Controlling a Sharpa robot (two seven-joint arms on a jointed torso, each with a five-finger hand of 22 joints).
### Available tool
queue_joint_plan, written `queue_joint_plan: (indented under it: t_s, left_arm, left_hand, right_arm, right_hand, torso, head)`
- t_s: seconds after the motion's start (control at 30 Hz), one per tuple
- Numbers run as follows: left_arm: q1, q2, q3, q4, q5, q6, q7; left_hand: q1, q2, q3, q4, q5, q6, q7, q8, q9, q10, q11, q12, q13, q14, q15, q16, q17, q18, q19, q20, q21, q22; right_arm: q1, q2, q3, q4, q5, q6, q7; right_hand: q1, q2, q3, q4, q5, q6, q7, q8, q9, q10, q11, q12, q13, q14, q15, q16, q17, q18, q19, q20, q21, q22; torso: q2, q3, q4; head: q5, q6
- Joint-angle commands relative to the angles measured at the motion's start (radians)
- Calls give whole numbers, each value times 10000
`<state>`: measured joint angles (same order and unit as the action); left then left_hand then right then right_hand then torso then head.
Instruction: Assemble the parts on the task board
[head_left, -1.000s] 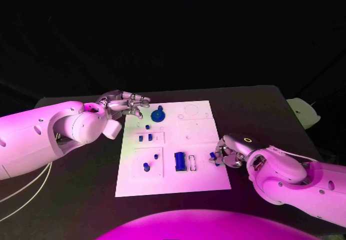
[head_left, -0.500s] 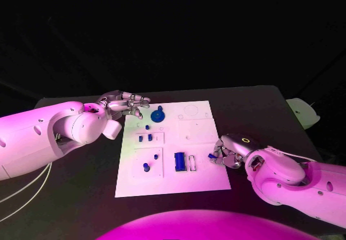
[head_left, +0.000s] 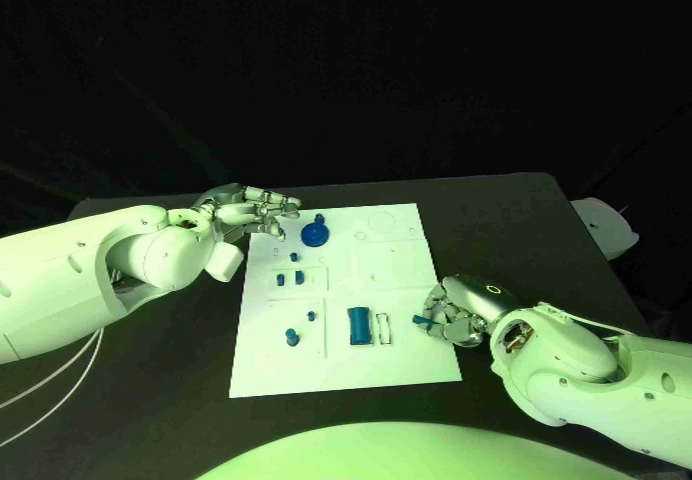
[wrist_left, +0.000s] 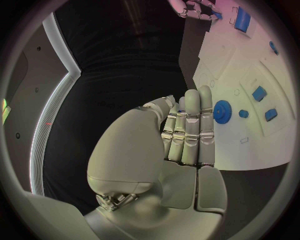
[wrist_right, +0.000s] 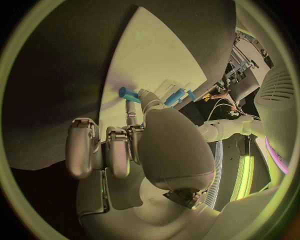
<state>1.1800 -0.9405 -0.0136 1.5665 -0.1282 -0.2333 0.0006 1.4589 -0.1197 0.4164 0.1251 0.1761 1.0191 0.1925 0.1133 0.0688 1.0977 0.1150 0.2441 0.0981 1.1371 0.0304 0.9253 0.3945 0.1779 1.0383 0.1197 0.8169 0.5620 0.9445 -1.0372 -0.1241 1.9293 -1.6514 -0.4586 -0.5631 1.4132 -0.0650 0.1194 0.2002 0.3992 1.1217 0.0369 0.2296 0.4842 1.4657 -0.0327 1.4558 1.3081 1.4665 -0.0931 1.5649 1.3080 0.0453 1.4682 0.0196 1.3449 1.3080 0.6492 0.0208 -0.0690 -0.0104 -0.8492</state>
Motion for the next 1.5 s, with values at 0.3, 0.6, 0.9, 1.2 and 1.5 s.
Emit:
queue_joint_plan:
  t_s: [0.3, 0.6, 0.9, 1.2, 1.5]
  left_arm:
    - [6, 40, 6, 34, 34, 235, -20]
    - [6, 49, 6, 37, 34, 226, 30]
    - [5, 48, 6, 51, 34, 204, 50]
    - [6, 23, 6, 68, 34, 203, 42]
    - [7, 12, 6, 73, 34, 217, 26]
  left_hand:
    - [-22, 85, 67, 12, 33, -98, 2, -18, -8, -105, 15, 3, -21, -54, 45, -38, -11, 60, 37, 20, 29, 12]
    - [-39, 82, 69, 20, 31, -113, 9, -24, -10, -119, 22, 1, -25, -53, 51, -36, -11, 59, 36, 24, 29, 12]
    - [-39, 82, 69, 20, 31, -113, 9, -24, -10, -119, 22, 1, -25, -53, 51, -36, -11, 59, 36, 24, 29, 12]
    - [-39, 82, 69, 20, 31, -113, 9, -24, -10, -119, 22, 1, -25, -53, 51, -36, -11, 59, 36, 24, 29, 12]
    - [-39, 82, 69, 20, 31, -113, 9, -24, -10, -119, 22, 1, -25, -53, 51, -36, -11, 59, 36, 24, 29, 12]
  right_arm:
    - [17, 180, 12, 313, 1642, -1097, 226]
    - [-43, 681, 8, 131, 1973, -872, 240]
    - [-100, 1044, 9, -76, 2035, -822, 159]
    - [-105, 1214, 10, -282, 1808, -503, 55]
    - [-106, 1350, 11, -353, 1798, -348, 50]
  right_hand:
    - [-263, -74, 368, -98, 155, 129, -32, 45, 100, 641, -55, 27, 1955, 1043, -16, 59, 2628, -40, 404, -22, -18, 2083]
    - [-425, -164, 468, -38, 176, 155, -31, 56, 123, 647, -53, 36, 1962, 1041, -15, 56, 2621, -24, 380, -21, -104, 2062]
    - [-565, -209, 547, 23, 153, 200, -45, 85, 154, 653, -63, 40, 1965, 1042, -20, 58, 2625, -25, 383, -23, -95, 2064]
    - [-1031, -241, 651, 295, -71, 240, -47, 114, 209, 661, -62, 38, 1968, 1038, -20, 49, 2606, -16, 369, -23, -146, 2051]
    - [-1435, -314, 621, 529, -85, 319, -62, 183, 283, 676, -71, 59, 1983, 1040, -25, 54, 2616, -19, 374, -27, -132, 2055]
  torso:
    - [-4, -13, 12]
    - [6, 3, -2]
    - [14, 3, 9]
    - [17, 3, 8]
    - [16, 4, 1]
  head:
    - [28, 43]
    - [42, 88]
    - [68, 96]
    - [83, 75]
    - [91, 70]
